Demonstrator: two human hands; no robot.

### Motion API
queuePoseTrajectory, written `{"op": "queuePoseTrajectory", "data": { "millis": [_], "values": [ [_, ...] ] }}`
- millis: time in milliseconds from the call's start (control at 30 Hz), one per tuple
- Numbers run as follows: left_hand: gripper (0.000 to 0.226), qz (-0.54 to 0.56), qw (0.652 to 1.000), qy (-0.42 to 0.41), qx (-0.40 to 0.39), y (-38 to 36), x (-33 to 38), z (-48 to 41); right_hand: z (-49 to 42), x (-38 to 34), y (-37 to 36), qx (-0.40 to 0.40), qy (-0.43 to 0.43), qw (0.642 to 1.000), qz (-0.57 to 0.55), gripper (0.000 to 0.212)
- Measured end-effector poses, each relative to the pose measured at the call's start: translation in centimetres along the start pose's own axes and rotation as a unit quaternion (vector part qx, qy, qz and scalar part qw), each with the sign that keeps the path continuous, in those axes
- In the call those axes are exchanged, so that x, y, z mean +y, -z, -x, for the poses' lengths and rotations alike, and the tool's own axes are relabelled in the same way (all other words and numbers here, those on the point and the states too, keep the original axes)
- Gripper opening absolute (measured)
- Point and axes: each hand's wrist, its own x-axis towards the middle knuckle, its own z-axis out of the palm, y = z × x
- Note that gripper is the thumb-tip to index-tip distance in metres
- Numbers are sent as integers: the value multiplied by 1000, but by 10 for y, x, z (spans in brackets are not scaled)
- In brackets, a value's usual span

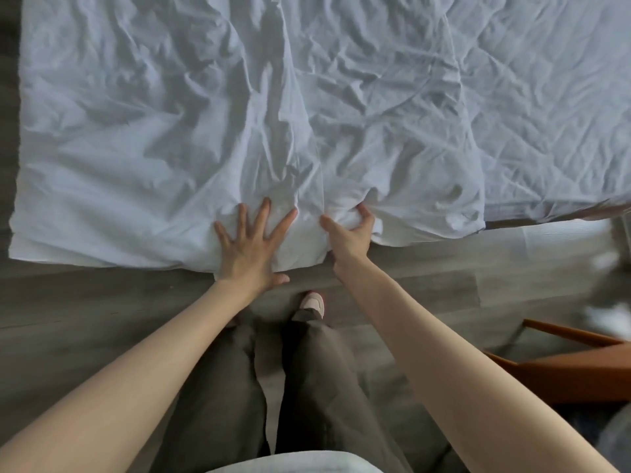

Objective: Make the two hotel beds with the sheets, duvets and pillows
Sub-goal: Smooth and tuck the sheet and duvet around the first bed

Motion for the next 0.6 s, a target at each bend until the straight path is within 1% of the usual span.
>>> {"op": "queuePoseTrajectory", "data": {
  "millis": [67,133,233,300,333,400,500,567,600],
  "values": [
    [127,9,999,7,43,14,4,8,14,-20,5,-13,36,999,24,68],
    [123,13,994,0,107,28,2,14,27,-46,5,-20,73,996,55,65],
    [111,11,981,-35,192,56,-16,12,44,-85,-5,-28,143,986,86,61],
    [104,20,972,-61,228,86,-30,6,57,-106,-16,-35,185,977,98,56],
    [98,33,972,-68,225,103,-37,4,62,-114,-21,-37,203,974,97,54],
    [88,57,978,-63,189,137,-51,-3,70,-128,-32,-43,236,964,111,55],
    [69,74,983,-68,155,175,-71,-21,85,-140,-45,-74,275,939,192,74],
    [53,79,980,-96,155,197,-83,-29,97,-138,-54,-91,316,908,260,87],
    [46,88,978,-110,153,207,-88,-33,102,-135,-58,-83,348,882,308,93]
  ]
}}
